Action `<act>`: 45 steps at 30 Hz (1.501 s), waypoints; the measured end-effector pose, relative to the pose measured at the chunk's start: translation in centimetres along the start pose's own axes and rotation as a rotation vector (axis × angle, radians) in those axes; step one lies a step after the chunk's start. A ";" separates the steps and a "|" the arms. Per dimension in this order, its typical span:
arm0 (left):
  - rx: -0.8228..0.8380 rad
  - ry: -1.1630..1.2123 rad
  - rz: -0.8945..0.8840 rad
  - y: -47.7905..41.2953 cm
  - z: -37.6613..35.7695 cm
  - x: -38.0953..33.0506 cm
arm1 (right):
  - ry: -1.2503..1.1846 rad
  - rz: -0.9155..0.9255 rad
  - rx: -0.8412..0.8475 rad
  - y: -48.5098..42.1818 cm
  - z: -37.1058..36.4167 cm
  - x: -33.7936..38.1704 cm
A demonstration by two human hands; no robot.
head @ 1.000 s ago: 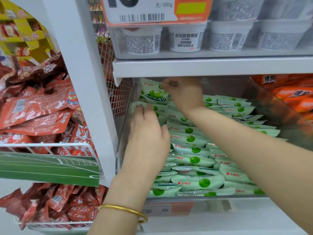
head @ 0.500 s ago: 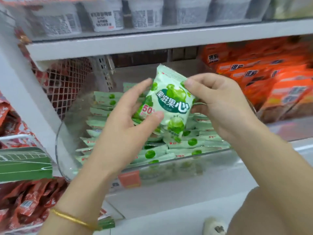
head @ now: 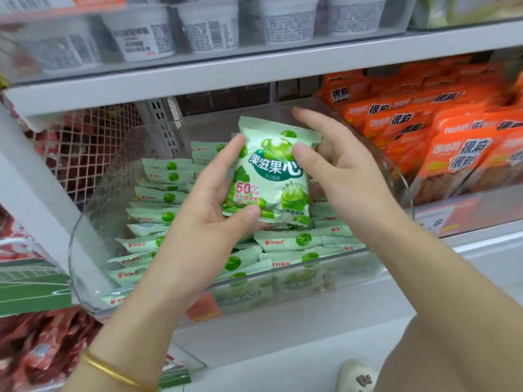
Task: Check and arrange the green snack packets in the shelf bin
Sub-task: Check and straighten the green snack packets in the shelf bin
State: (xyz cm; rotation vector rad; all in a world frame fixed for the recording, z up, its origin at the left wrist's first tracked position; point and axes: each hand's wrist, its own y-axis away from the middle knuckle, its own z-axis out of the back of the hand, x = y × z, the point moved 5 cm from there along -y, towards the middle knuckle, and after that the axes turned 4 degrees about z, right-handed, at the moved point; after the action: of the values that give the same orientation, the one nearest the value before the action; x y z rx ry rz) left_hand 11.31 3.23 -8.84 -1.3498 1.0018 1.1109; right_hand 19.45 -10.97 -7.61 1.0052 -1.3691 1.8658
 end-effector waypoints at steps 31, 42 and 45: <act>-0.266 -0.992 -0.280 0.5 0.5 -1.0 | -0.391 -0.228 0.032 0.6 -1.4 0.5; -0.444 -0.451 -0.167 0.6 2.3 -2.7 | -0.058 -0.131 0.028 -0.1 -0.1 0.6; -0.349 -0.280 -0.109 0.4 2.0 -2.6 | -0.190 -0.204 0.080 0.2 -0.8 0.3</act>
State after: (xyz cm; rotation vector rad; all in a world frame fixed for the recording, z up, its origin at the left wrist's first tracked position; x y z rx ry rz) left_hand 10.20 5.12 -6.34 -1.4520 0.5409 1.3905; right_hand 19.00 -10.20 -7.62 1.3395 -1.2512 1.7204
